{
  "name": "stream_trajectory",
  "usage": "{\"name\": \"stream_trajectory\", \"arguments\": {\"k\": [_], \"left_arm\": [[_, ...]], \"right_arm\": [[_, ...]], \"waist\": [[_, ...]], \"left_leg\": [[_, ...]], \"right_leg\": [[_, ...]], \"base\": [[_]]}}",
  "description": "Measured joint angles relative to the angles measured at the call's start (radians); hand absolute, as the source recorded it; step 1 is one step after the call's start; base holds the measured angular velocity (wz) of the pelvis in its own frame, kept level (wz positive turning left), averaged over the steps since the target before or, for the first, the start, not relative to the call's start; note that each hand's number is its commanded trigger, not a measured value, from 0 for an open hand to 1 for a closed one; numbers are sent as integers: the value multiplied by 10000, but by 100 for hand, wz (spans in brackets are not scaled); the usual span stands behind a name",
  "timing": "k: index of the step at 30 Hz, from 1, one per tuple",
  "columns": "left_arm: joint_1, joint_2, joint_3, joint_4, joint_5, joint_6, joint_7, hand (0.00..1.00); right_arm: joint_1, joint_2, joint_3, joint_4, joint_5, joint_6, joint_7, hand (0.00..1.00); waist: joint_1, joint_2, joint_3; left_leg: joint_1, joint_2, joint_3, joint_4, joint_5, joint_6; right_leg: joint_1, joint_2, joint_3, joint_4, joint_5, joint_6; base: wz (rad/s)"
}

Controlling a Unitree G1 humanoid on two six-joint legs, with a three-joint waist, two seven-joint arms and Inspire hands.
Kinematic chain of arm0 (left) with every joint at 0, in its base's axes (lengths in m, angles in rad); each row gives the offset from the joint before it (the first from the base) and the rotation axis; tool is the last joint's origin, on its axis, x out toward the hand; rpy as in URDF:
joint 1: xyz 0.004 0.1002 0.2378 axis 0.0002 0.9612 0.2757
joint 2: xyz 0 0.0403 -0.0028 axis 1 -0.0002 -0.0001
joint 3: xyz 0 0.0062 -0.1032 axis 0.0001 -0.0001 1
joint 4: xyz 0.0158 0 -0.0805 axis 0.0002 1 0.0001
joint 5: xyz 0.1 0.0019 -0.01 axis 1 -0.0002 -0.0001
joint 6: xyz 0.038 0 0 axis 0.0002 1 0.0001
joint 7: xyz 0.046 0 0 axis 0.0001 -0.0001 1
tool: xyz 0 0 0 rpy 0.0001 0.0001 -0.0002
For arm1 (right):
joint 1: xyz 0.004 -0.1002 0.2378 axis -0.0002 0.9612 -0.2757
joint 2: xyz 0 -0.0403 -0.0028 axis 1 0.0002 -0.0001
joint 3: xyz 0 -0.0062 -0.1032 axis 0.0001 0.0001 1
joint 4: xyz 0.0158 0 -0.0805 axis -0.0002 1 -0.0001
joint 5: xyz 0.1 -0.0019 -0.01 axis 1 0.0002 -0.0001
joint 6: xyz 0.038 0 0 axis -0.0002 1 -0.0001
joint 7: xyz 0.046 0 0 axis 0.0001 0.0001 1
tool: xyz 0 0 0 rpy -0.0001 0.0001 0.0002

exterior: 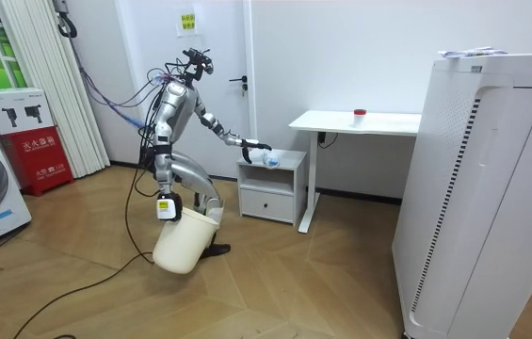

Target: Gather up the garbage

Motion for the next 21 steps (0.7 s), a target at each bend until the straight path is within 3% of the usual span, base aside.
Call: {"name": "stream_trajectory", "arguments": {"k": [4,9,11,16,17,19,20,21], "left_arm": [[-19,22,-185,-76,-68,10,-340,0],[-102,315,-495,-140,-366,18,-955,0],[-108,338,-622,-141,-493,131,-1266,0],[16,371,-1326,200,-493,534,-2308,1],[114,371,-1393,273,-494,557,-2490,6],[118,376,-1431,276,-494,684,-2701,89],[118,376,-1429,267,-494,724,-2723,100],[54,377,-1423,244,-501,766,-2725,100]], "right_arm": [[52,-7,2,-38,-1,5,109,100],[89,-90,23,-77,0,42,320,100],[112,-131,36,-77,-2,99,443,100],[134,-177,235,-296,-140,236,574,100],[137,-192,235,-344,-177,300,573,100],[148,-195,239,-436,-318,313,577,100],[150,-195,239,-470,-416,312,577,100],[152,-196,238,-520,-562,312,573,100]], "waist": [[0,0,0],[-60,-2,-1],[-74,-5,-3],[-100,-8,-3],[-113,-7,-4],[-126,-2,-6],[-131,2,-9],[-130,12,-16]], "left_leg": [[-20,28,33,5,0,0],[-73,38,72,-26,2,-12],[-73,40,63,-27,-48,-126],[-108,47,48,-44,-46,-141],[-152,36,50,-47,-45,-142],[-305,25,64,-48,-41,-148],[-334,24,67,-48,-41,-150],[-390,21,72,-47,-40,-151]], "right_leg": [[-40,6,21,-1,1,-1],[-169,15,69,0,1,-3],[-171,-9,68,-1,1,-3],[-201,-59,46,1,0,-5],[-242,-78,31,1,0,-5],[-375,-90,47,1,0,-5],[-399,-96,47,0,0,-5],[-441,-103,49,-4,0,-5]], "base": [[-1],[-7],[3],[3],[0],[5],[0],[0]]}}
